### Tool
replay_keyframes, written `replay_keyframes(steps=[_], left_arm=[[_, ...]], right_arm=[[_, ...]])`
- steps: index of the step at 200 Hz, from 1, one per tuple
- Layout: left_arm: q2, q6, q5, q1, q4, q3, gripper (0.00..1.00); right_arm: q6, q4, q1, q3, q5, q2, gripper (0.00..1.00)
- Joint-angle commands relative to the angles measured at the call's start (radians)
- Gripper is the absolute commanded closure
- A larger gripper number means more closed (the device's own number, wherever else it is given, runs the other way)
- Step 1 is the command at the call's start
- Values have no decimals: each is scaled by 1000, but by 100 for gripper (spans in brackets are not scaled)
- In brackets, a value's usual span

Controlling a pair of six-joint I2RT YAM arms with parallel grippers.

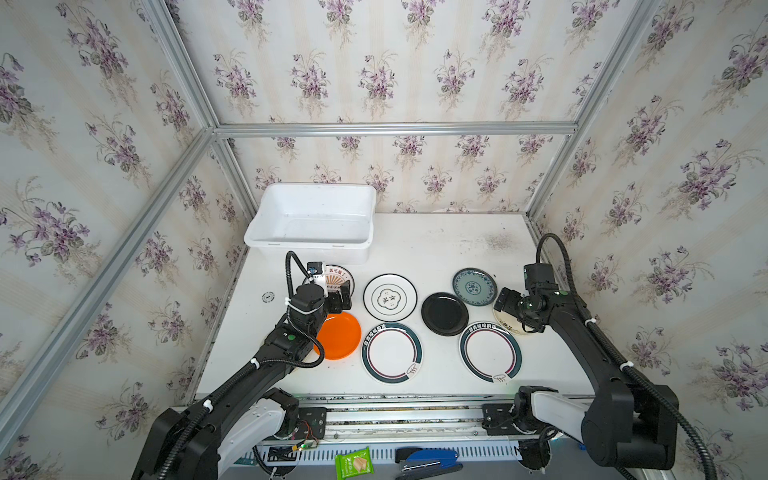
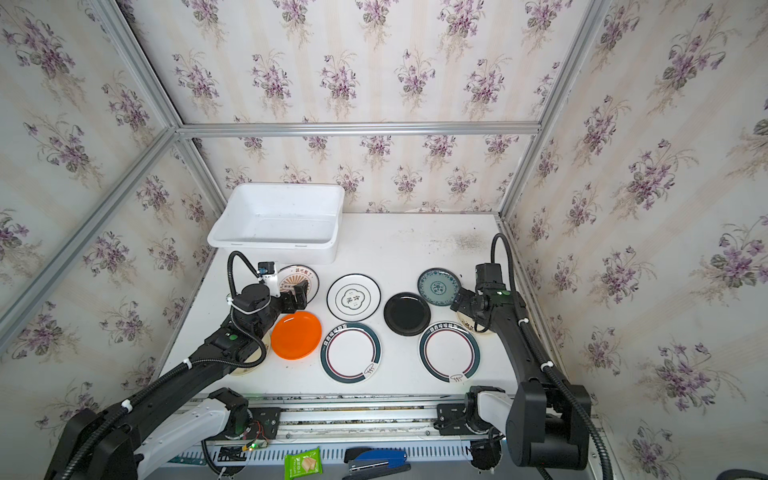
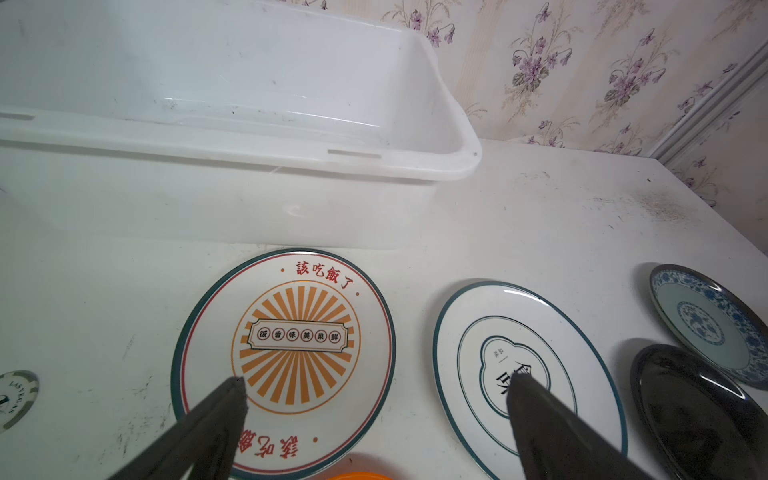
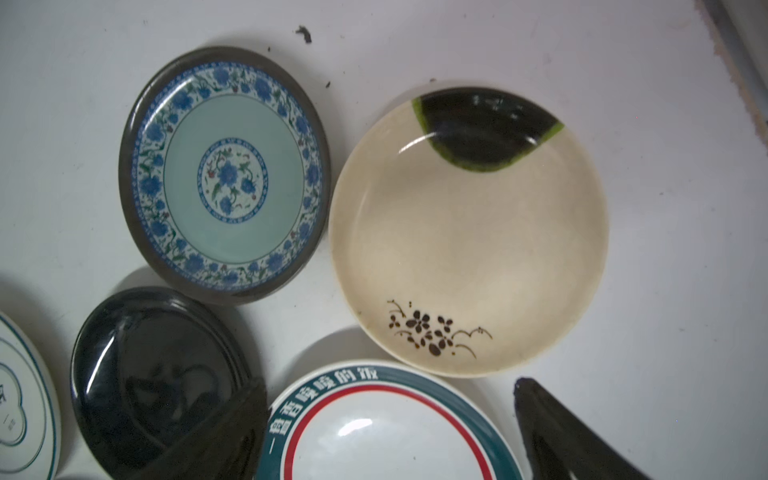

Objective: Place the plates into the plastic bin on the countertop
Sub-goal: 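Move the right gripper down toward the green-rimmed white plate with red ring, then push the right gripper against the plate edge and close on its rim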

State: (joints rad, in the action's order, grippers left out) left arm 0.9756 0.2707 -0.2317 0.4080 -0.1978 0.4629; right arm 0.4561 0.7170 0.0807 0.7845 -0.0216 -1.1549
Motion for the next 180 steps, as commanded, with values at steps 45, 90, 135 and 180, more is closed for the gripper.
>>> replay_keyframes(steps=[45, 90, 135, 180], left_arm=[[-6, 2, 47, 3, -65, -21, 0], [9, -25, 34, 3, -59, -19, 0], [24, -27, 37, 3, -52, -10, 0], [43, -32, 25, 3, -50, -1, 0]], right_arm=[[56, 149, 1, -64, 116, 55, 12], [81, 152, 1, -117, 39, 77, 9], [88, 97, 1, -155, 80, 28, 6], [123, 88, 1, -181, 63, 28, 7]])
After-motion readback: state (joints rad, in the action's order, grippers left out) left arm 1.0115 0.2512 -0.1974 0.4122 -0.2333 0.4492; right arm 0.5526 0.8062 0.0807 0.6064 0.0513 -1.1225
